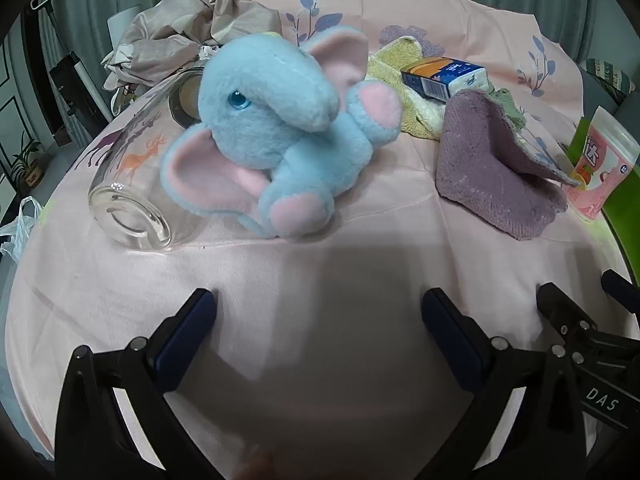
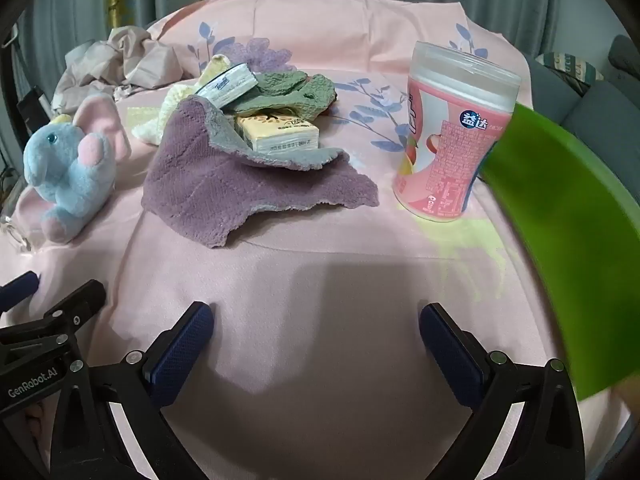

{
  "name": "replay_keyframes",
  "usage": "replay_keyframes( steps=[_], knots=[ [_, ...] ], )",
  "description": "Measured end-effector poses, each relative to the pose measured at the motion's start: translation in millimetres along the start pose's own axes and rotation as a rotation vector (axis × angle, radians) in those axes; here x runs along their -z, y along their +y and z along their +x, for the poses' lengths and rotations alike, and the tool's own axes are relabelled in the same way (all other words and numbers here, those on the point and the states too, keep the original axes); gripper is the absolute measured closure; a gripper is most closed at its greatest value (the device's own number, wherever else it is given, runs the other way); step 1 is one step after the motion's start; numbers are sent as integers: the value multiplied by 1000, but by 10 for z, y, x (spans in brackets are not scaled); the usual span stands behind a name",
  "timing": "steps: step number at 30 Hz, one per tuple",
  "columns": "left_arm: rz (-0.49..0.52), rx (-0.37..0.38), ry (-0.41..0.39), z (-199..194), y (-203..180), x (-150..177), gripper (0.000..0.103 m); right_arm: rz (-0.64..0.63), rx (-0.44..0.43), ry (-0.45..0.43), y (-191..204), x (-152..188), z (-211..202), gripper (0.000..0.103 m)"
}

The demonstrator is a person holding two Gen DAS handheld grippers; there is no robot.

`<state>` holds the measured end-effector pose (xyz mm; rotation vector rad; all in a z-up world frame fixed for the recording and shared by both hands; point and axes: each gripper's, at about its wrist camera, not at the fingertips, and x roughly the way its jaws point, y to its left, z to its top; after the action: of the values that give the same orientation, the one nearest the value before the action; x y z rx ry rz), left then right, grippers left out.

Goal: Organize soft objects
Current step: 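Move the right tool toward the blue plush elephant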

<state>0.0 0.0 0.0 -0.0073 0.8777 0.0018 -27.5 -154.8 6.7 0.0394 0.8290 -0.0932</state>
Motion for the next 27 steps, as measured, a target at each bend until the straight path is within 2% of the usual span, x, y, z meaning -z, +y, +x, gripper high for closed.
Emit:
replay_keyframes(
  steps=[8, 15, 18, 24, 27],
  knots=[
    [-5, -3, 11, 4, -3, -8, 1, -1, 0, 3, 14, -11, 27, 0],
    [-4, 1, 104, 106, 11, -152, 1, -1, 1, 1, 26, -16, 14, 0],
    [-14, -11, 117, 88, 3, -135, 1, -10, 11, 5, 46, -22, 20, 0],
    [-23, -24, 71, 58, -13, -72, 1, -8, 10, -2, 32, 4, 13, 0],
    [-23, -28, 78, 54, -22, -83, 1, -7, 9, 0, 29, 3, 6, 0]
  ],
)
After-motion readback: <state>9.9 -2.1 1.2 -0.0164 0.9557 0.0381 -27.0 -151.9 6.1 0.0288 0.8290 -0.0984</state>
